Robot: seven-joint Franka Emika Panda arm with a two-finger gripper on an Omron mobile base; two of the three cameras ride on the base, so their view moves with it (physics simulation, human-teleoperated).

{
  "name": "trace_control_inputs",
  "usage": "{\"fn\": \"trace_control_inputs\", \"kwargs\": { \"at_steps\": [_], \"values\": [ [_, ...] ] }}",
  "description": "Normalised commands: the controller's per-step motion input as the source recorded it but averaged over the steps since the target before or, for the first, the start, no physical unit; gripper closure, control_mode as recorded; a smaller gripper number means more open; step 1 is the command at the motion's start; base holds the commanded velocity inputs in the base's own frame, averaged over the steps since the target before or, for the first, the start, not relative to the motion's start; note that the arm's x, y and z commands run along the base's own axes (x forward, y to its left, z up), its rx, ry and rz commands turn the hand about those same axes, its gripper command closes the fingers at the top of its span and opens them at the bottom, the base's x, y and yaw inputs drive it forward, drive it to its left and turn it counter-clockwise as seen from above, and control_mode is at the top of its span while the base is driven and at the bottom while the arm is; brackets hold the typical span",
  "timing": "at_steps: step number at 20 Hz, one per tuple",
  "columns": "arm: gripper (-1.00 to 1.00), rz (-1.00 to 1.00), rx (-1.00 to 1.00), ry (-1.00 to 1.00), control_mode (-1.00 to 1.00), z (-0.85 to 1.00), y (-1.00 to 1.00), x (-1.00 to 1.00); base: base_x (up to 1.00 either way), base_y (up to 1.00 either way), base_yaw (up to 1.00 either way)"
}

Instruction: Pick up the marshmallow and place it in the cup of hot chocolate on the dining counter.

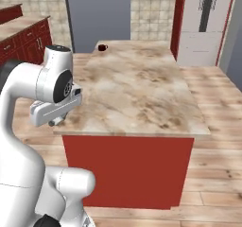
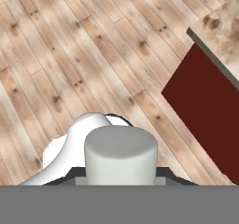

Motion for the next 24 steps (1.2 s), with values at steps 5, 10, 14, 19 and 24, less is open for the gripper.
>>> {"fn": "trace_control_inputs", "kwargs": {
  "at_steps": [5, 10, 14, 19, 24],
  "values": [
    [1.0, 0.0, 0.0, 0.0, 1.0, 0.0, 0.0, 0.0, 0.32, 1.0, -0.13],
    [1.0, 0.0, 0.0, 0.0, 1.0, 0.0, 0.0, 0.0, 0.5, 1.0, -0.21],
    [1.0, 0.0, 0.0, 0.0, 1.0, 0.0, 0.0, 0.0, 0.81, 0.96, -0.51],
    [1.0, 0.0, 0.0, 0.0, 1.0, 0.0, 0.0, 0.0, 0.62, 0.88, -0.65],
    [1.0, 0.0, 0.0, 0.0, 1.0, 0.0, 0.0, 0.0, 0.37, 0.86, -0.68]
  ]
}}
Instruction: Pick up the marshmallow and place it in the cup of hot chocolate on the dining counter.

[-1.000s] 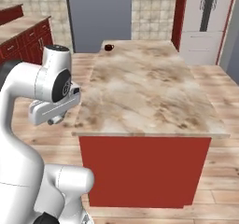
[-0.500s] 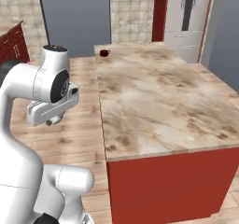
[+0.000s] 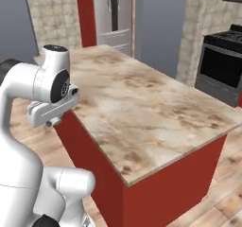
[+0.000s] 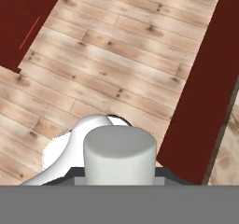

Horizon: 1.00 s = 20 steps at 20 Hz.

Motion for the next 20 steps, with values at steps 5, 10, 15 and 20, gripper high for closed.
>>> {"fn": "trace_control_inputs", "kwargs": {
  "at_steps": [5, 10, 15, 20],
  "values": [
    [1.0, 0.0, 0.0, 0.0, 1.0, 0.0, 0.0, 0.0, 0.41, 0.76, -0.72],
    [1.0, 0.0, 0.0, 0.0, 1.0, 0.0, 0.0, 0.0, 0.34, 0.92, -0.63],
    [1.0, 0.0, 0.0, 0.0, 1.0, 0.0, 0.0, 0.0, 0.02, 1.0, -0.41],
    [1.0, 0.0, 0.0, 0.0, 1.0, 0.0, 0.0, 0.0, 0.0, 1.0, -0.32]
  ]
}}
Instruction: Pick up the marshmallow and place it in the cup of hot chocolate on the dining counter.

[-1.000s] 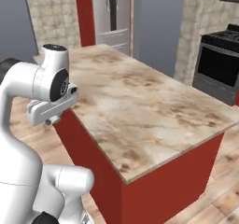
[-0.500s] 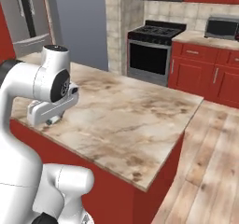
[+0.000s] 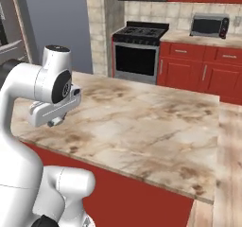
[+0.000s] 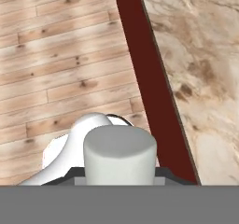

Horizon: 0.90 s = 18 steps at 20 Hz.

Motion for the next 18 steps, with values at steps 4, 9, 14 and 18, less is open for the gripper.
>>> {"fn": "trace_control_inputs", "kwargs": {
  "at_steps": [4, 9, 14, 18],
  "values": [
    [1.0, 0.0, 0.0, 0.0, 1.0, 0.0, 0.0, 0.0, 0.0, 1.0, -0.3],
    [1.0, 0.0, 0.0, 0.0, 1.0, 0.0, 0.0, 0.0, -0.06, 1.0, -0.28],
    [1.0, 0.0, 0.0, 0.0, 1.0, 0.0, 0.0, 0.0, -0.31, 1.0, -0.27],
    [1.0, 0.0, 0.0, 0.0, 1.0, 0.0, 0.0, 0.0, -0.53, 1.0, -0.27]
  ]
}}
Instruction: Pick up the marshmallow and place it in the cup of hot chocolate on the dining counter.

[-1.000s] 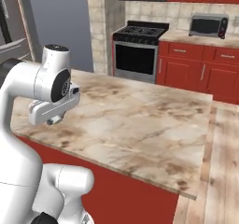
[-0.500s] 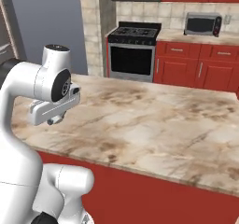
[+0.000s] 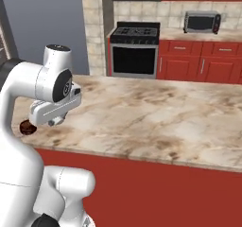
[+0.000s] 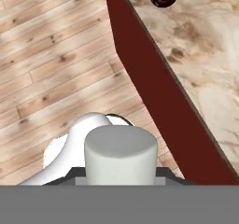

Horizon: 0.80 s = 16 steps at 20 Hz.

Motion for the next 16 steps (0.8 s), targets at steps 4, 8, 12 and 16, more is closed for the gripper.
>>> {"fn": "trace_control_inputs", "kwargs": {
  "at_steps": [4, 8, 12, 16],
  "values": [
    [1.0, 0.0, 0.0, 0.0, 1.0, 0.0, 0.0, 0.0, -0.49, 1.0, -0.28],
    [1.0, 0.0, 0.0, 0.0, 1.0, 0.0, 0.0, 0.0, -0.19, 1.0, -0.29],
    [1.0, 0.0, 0.0, 0.0, 1.0, 0.0, 0.0, 0.0, -0.04, 1.0, -0.24],
    [1.0, 0.0, 0.0, 0.0, 1.0, 0.0, 0.0, 0.0, 0.39, 0.88, -0.22]
  ]
}}
